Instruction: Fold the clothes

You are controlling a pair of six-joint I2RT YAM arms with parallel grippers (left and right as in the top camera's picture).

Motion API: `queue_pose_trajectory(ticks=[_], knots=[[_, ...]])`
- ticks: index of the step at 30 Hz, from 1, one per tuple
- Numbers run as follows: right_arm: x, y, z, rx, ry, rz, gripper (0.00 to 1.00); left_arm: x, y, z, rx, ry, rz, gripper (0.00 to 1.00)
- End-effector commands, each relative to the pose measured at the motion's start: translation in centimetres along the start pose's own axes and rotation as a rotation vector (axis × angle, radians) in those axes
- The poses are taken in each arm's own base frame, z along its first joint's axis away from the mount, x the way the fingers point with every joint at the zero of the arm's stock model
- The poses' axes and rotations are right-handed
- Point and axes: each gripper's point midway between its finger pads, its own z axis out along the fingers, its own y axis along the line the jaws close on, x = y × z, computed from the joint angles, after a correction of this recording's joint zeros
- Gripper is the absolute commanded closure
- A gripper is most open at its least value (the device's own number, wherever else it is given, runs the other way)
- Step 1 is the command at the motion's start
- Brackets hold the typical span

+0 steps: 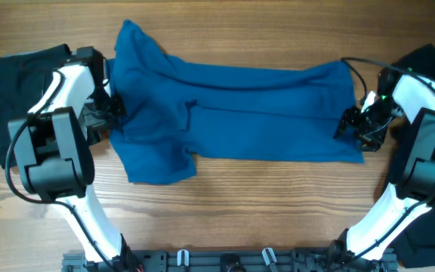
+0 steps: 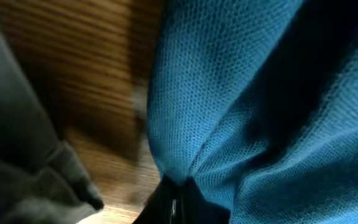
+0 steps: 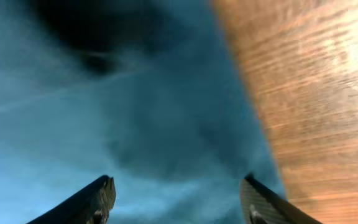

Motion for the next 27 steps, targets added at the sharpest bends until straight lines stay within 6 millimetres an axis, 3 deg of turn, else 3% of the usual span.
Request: queue_pose_trajectory(ticks=[1,2,3,5,6,7,8,11,13,14,15,16,17,18,20,21,22,23,24,25,26,27], knots=[[1.3,-1.0,2.7,0.023,0.027,0.060,0.39,1.1,1.1,1.6,-0.050,0.058,-0.028,0.96],[1.5,-1.3,3.2,0.027,0.026,0.061,0.91,1.1,1.1,1.6,-0.050,0.057,-0.016,0.96],[1.6,-1.8,3.0,0.053,0.031,0.069,0.96,1.1,1.1,1.6,-0.050,0.056,-0.016,0.96],[2.3,-5.2,1.4,0.217,0.046,0.178,0.96,1.0,1.1,1.5,-0.050,0.055,-0.017,0.96],[2.7,-7.0,-0.2,0.297,0.055,0.233,0.96,1.0,1.1,1.2,-0.049,0.054,-0.017,0.91],[2.6,-7.1,-0.9,0.278,0.051,0.241,0.95,1.0,1.1,0.9,-0.050,0.057,-0.017,0.69],[2.2,-6.6,-1.4,0.239,0.040,0.200,0.81,0.9,1.1,0.4,-0.048,0.059,0.000,0.57],[0.6,-5.8,-4.4,0.204,-0.065,0.176,0.61,-0.1,0.9,-2.1,-0.044,0.047,0.029,0.45],[-1.2,-3.7,-8.3,0.105,-0.184,0.083,0.47,-1.4,0.0,-4.9,0.005,0.008,0.034,0.42],[-2.1,-1.0,-10.7,-0.028,-0.259,-0.013,0.43,-2.3,-0.8,-6.5,0.052,-0.023,0.034,0.41],[-2.6,2.7,-12.5,-0.216,-0.323,-0.137,0.45,-3.0,-2.0,-7.5,0.111,-0.049,0.039,0.48],[-3.0,5.0,-13.5,-0.347,-0.354,-0.175,0.59,-3.7,-3.5,-8.0,0.185,-0.080,0.049,0.66],[-3.5,6.5,-14.0,-0.418,-0.372,-0.169,0.82,-4.5,-5.3,-8.4,0.265,-0.114,0.065,0.91],[-4.2,7.4,-13.7,-0.425,-0.389,-0.158,0.94,-5.5,-7.0,-8.8,0.323,-0.161,0.090,0.96],[-5.1,9.2,-12.0,-0.406,-0.409,-0.163,0.96,-6.7,-8.9,-9.4,0.339,-0.235,0.154,0.96],[-6.1,8.6,-10.8,-0.319,-0.431,-0.111,0.96,-7.0,-9.7,-9.4,0.340,-0.258,0.185,0.96],[-7.2,7.6,-10.0,-0.231,-0.458,-0.056,0.80,-7.4,-10.4,-9.5,0.345,-0.281,0.209,0.96],[-8.4,7.0,-9.7,-0.186,-0.494,-0.048,0.74,-7.8,-10.8,-9.4,0.344,-0.301,0.226,0.94],[-9.5,7.1,-9.6,-0.176,-0.527,-0.088,0.70,-8.5,-11.0,-9.3,0.337,-0.325,0.231,0.83],[-10.7,7.2,-9.4,-0.160,-0.564,-0.167,0.61,-9.2,-10.9,-9.0,0.321,-0.348,0.229,0.80],[-11.8,7.4,-8.9,-0.150,-0.590,-0.223,0.53,-10.8,-10.7,-8.7,0.300,-0.397,0.224,0.66],[-12.4,7.4,-8.4,-0.139,-0.602,-0.247,0.49,-12.0,-10.8,-8.8,0.307,-0.442,0.221,0.59]])
